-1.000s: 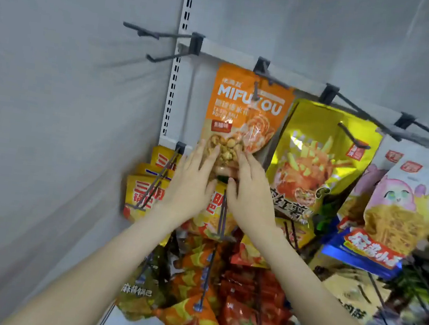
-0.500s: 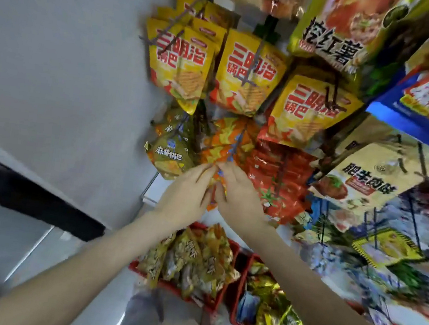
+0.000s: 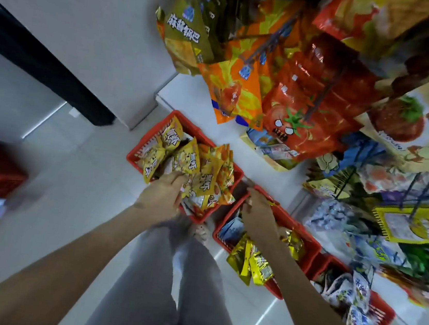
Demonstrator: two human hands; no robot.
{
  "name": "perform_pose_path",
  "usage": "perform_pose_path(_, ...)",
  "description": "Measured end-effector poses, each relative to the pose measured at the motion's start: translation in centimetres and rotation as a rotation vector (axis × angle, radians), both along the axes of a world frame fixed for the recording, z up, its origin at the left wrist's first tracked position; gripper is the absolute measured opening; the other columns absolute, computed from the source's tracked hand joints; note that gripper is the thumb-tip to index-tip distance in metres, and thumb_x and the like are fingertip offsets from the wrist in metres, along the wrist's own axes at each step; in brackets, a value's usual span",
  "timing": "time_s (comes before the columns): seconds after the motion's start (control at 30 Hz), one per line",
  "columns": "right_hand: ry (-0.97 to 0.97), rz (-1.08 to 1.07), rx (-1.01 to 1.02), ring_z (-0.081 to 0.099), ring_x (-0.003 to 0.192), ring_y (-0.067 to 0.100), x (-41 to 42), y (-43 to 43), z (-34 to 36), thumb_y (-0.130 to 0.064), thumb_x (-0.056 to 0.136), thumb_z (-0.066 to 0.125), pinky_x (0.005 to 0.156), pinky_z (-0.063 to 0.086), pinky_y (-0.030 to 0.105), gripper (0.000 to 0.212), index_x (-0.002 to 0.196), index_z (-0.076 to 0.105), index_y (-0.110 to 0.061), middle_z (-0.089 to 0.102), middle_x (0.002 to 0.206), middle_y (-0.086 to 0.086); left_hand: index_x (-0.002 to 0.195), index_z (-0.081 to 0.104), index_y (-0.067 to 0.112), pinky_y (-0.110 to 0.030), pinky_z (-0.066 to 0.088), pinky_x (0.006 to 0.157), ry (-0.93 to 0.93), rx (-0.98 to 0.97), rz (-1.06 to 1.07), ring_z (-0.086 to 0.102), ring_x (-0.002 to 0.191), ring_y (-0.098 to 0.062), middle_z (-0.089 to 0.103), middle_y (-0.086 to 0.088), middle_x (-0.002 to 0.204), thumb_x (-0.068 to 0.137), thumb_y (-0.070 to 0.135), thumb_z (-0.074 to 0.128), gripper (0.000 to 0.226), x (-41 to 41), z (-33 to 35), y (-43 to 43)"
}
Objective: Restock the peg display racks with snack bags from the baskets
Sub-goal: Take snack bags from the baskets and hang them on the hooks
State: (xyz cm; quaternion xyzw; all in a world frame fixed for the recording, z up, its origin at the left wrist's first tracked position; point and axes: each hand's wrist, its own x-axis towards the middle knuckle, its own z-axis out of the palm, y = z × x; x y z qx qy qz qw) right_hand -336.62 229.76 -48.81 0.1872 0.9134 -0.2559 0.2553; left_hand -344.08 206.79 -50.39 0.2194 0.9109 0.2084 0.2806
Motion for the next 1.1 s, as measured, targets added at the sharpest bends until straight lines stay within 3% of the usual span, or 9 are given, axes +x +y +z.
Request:
perform_pose_path(0.1,-0.139,-0.065,-0.037,0.046,0.125,0.031,2.0,0.4,-3.6,-0.007,0.098,0.041,0.103,0.035,0.035,0.039,0.137,0.042,-0.002,0.048,0.136,0.017,0.141,0.041,0.007,-0.044,0.045,0.097,-0.092,-0.104,-0.030,0.050,0.123,-0.037,0.041,-0.015,0.145,0.094,0.011,0.048,0.048,1.3,-3.6,0.1)
perform_pose_path(0.27,-0.201,-0.160,-0.062,0.044,0.126,0.028,4.4,0.1,-8.2,-0.004,0.094,0.043,0.103,0.037,0.036,0.044,0.138,0.040,-0.009,0.047,0.135,0.014,0.138,0.045,0.007,-0.042,0.048,0.094,-0.149,-0.078,-0.122,0.054,0.117,-0.034,0.048,-0.014,0.137,0.091,0.010,0.051,0.047,2.0,-8.5,2.8)
perform_pose_path(0.4,-0.243,-0.202,-0.072,0.041,0.127,0.030,6.2,0.0,-9.1,-0.007,0.096,0.043,0.100,0.033,0.033,0.046,0.141,0.037,-0.009,0.043,0.139,0.014,0.139,0.040,0.010,-0.042,0.048,0.095,-0.166,-0.079,-0.209,0.050,0.120,-0.031,0.046,-0.012,0.137,0.093,0.011,0.048,0.047,3.1,-10.0,6.2)
perform_pose_path(0.6,-0.283,-0.309,-0.121,0.040,0.131,0.025,10.9,2.2,-10.1,-0.010,0.097,0.042,0.104,0.036,0.035,0.049,0.145,0.033,-0.014,0.039,0.144,0.008,0.144,0.033,0.012,-0.032,0.042,0.097,-0.157,-0.086,-0.337,0.047,0.122,-0.023,0.044,-0.006,0.138,0.093,0.010,0.052,0.054,6.7,-10.2,10.8)
perform_pose_path(0.83,-0.316,-0.332,-0.154,0.035,0.133,0.026,19.0,7.9,-13.0,-0.006,0.096,0.044,0.105,0.032,0.033,0.050,0.144,0.032,-0.011,0.039,0.144,0.011,0.147,0.032,0.017,-0.039,0.041,0.103,-0.159,-0.234,-0.428,0.042,0.130,-0.027,0.037,-0.009,0.148,0.094,0.008,0.047,0.056,13.3,-13.3,15.5)
perform_pose_path(1.03,-0.366,-0.291,-0.183,0.036,0.133,0.026,29.3,15.3,-15.6,-0.004,0.095,0.045,0.103,0.031,0.027,0.050,0.144,0.033,-0.008,0.038,0.144,0.011,0.147,0.034,0.027,-0.040,0.047,0.090,-0.118,-0.438,-0.322,0.044,0.128,-0.031,0.042,-0.004,0.143,0.094,0.016,0.047,0.055,22.3,-17.3,19.2)
perform_pose_path(1.1,-0.349,-0.270,-0.155,0.035,0.135,0.027,32.2,17.9,-15.9,0.000,0.093,0.045,0.105,0.030,0.029,0.056,0.146,0.029,-0.008,0.037,0.146,0.012,0.145,0.039,0.025,-0.041,0.050,0.085,-0.117,-0.465,-0.222,0.052,0.118,-0.033,0.049,-0.008,0.135,0.091,0.015,0.051,0.056,25.6,-18.6,19.6)
